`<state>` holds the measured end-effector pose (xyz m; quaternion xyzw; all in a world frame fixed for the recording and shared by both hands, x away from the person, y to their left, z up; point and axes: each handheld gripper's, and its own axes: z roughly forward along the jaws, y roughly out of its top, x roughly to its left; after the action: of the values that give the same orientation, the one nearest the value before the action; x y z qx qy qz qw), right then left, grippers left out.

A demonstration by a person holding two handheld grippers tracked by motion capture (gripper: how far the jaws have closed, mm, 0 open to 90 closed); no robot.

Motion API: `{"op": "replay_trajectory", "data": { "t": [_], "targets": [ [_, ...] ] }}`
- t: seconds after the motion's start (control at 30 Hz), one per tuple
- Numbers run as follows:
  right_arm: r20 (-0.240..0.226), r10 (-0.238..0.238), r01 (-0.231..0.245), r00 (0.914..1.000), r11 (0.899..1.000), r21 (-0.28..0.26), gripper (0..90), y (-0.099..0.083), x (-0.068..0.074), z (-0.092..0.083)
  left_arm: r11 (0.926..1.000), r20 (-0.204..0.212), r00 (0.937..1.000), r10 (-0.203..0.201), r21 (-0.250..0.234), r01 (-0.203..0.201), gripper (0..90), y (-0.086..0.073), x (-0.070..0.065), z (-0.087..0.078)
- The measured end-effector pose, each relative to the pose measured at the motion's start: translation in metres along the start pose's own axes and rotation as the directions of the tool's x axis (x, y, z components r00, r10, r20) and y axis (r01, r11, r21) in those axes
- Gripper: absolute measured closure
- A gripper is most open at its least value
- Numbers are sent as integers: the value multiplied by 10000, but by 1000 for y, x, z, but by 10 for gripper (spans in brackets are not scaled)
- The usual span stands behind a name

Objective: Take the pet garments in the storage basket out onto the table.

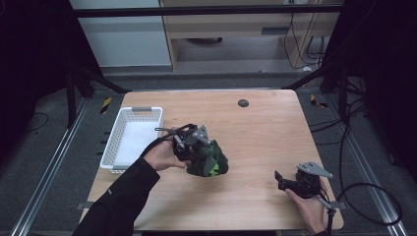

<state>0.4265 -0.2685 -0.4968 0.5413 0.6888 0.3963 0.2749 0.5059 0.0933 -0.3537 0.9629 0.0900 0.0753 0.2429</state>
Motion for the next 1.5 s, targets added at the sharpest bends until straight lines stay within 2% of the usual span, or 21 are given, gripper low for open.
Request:
{"op": "replay_trajectory", "data": {
  "t": [0.3,0.7,0.8,0.9,0.93,1.13,1.3,1.5],
  "targets": [
    [0,-8,8,10000,10000,-24,82,0,0,0,9989,227,9991,346,316,-353,736,7,-5,16],
    [28,-86,86,10000,10000,-5,82,0,0,1,9975,717,9962,500,459,-534,735,6,-10,42],
    [7,-58,58,10000,10000,-14,83,0,0,1,9965,678,9955,668,457,-700,735,7,-11,46],
    [4,-58,58,10000,10000,-12,83,0,0,1,9972,798,9951,587,414,-621,734,8,-12,50],
    [2,-59,59,10000,10000,-13,83,0,0,0,9960,801,9943,709,479,-748,734,8,-12,51],
    [-22,-59,59,10000,10000,1,84,0,0,1,9966,879,9944,581,537,-630,729,7,-12,57],
    [-26,-56,56,10000,10000,12,84,0,1,1,9945,888,9942,613,794,-684,715,5,-11,64],
    [-67,-28,28,10000,10000,11,83,0,1,0,9935,1052,9934,451,989,-556,687,2,-11,71]
  ]
}}
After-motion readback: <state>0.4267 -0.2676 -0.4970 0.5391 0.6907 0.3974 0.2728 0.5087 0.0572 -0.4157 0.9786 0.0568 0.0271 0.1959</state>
